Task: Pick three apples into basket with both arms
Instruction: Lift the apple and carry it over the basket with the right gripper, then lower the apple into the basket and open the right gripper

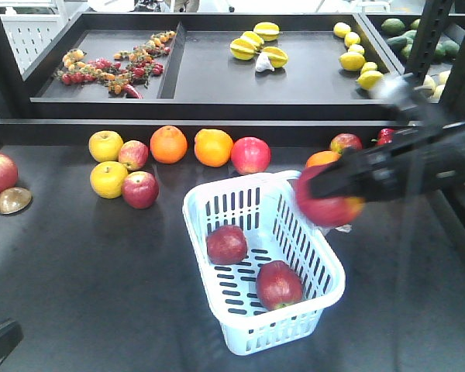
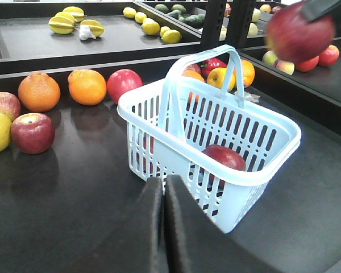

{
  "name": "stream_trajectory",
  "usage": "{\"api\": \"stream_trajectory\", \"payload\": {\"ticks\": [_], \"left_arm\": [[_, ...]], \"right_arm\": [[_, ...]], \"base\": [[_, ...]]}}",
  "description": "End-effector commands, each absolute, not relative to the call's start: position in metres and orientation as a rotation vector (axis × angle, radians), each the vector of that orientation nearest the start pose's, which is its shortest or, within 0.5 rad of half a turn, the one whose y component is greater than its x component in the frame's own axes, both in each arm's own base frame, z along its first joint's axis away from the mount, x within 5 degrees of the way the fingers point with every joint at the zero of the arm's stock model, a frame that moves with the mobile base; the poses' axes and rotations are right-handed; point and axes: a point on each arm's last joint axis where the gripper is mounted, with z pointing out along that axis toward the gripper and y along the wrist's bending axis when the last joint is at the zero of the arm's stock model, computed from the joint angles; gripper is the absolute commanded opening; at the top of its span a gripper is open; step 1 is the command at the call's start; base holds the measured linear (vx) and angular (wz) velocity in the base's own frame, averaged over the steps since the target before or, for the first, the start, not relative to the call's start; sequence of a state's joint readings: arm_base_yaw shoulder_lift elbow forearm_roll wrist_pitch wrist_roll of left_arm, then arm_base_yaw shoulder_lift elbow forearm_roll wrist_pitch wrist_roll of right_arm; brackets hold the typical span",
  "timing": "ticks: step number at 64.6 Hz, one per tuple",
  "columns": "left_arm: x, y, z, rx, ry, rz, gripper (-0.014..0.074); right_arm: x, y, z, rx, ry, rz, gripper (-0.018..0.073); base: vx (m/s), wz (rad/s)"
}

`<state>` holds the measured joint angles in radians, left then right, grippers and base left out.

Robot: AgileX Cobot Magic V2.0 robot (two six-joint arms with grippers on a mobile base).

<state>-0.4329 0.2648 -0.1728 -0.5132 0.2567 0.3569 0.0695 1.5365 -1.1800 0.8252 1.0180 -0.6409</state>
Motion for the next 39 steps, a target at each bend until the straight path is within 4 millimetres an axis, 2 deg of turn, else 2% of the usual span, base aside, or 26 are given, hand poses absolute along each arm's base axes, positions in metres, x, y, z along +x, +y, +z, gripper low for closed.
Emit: {"api": "stream_trajectory", "payload": {"ticks": [1,11,21,28,35,39], "left_arm": [[0.067,-0.041,0.246,0.302,1.733,-0.531,-0.0006],[0.067,-0.041,0.246,0.302,1.733,-0.531,-0.0006],[0.067,-0.041,0.246,0.302,1.733,-0.531,-0.0006],[0.067,-0.041,0.246,0.302,1.733,-0.531,-0.0006],[0.067,-0.041,0.246,0.302,1.733,-0.531,-0.0006],[0.067,-0.041,0.246,0.301,1.733,-0.53,-0.0006]], "right_arm": [[0.311,0.097,0.3,-0.462,2.466,0.837,0.0148],[0.322,0.119,0.27,-0.515,2.527,0.779,0.0196],[0.329,0.127,0.258,-0.531,2.522,0.757,0.0383],[0.33,0.13,0.256,-0.544,2.51,0.744,0.0555],[0.331,0.13,0.256,-0.538,2.505,0.74,0.0668],[0.331,0.13,0.256,-0.538,2.505,0.74,0.0699]], "base": [[0.0,0.0],[0.0,0.0],[0.0,0.0],[0.0,0.0],[0.0,0.0],[0.0,0.0]]}}
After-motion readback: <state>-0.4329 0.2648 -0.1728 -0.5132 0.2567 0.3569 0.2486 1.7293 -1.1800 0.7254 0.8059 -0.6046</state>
